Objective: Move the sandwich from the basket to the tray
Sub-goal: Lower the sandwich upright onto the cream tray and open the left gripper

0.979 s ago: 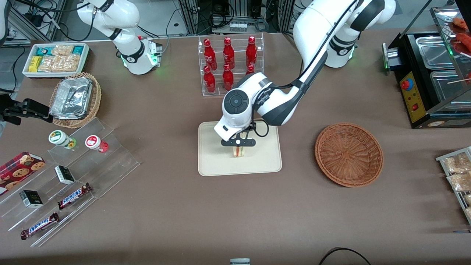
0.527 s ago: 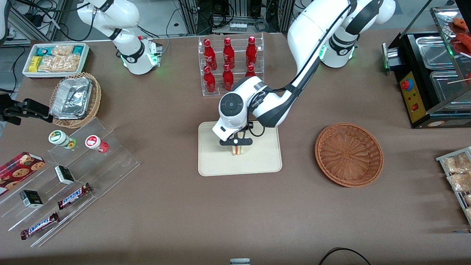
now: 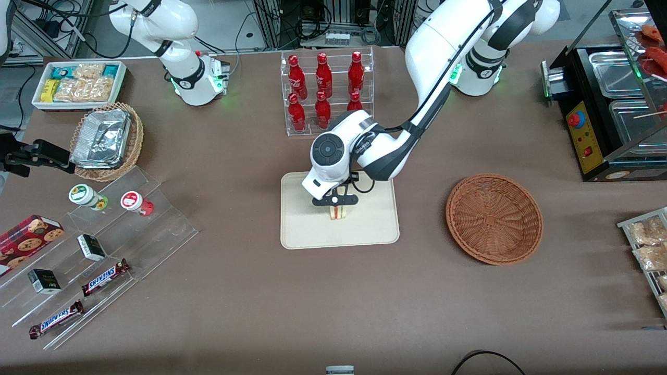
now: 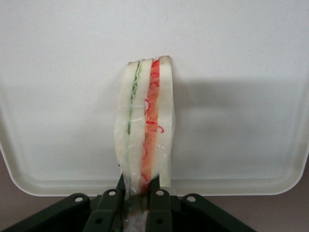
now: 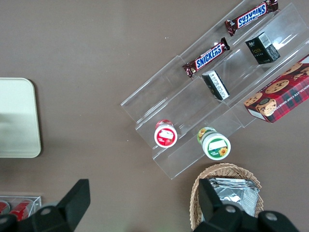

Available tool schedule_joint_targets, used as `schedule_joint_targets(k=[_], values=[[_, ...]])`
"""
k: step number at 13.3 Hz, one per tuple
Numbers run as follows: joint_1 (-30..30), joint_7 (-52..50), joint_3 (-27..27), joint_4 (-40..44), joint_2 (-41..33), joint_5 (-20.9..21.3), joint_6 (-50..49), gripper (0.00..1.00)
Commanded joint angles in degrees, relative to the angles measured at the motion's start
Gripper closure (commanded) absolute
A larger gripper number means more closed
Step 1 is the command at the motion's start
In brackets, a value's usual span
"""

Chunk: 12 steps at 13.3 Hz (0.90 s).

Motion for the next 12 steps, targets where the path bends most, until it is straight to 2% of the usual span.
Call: schedule_joint_targets(k=[1, 5, 9, 12], values=[[-0.7, -1.0, 0.8, -0.2, -1.3, 0.3, 0.2, 0.0], [-0.1, -1.2, 1.4, 0.2, -6.4, -0.4, -3.4, 0.0], [3.0, -1.3, 1.7, 0.3, -12.8, -1.7, -8.4, 0.0], [7.8, -1.1, 1.7, 0.3, -18.4, -2.2, -16.1, 0.0]])
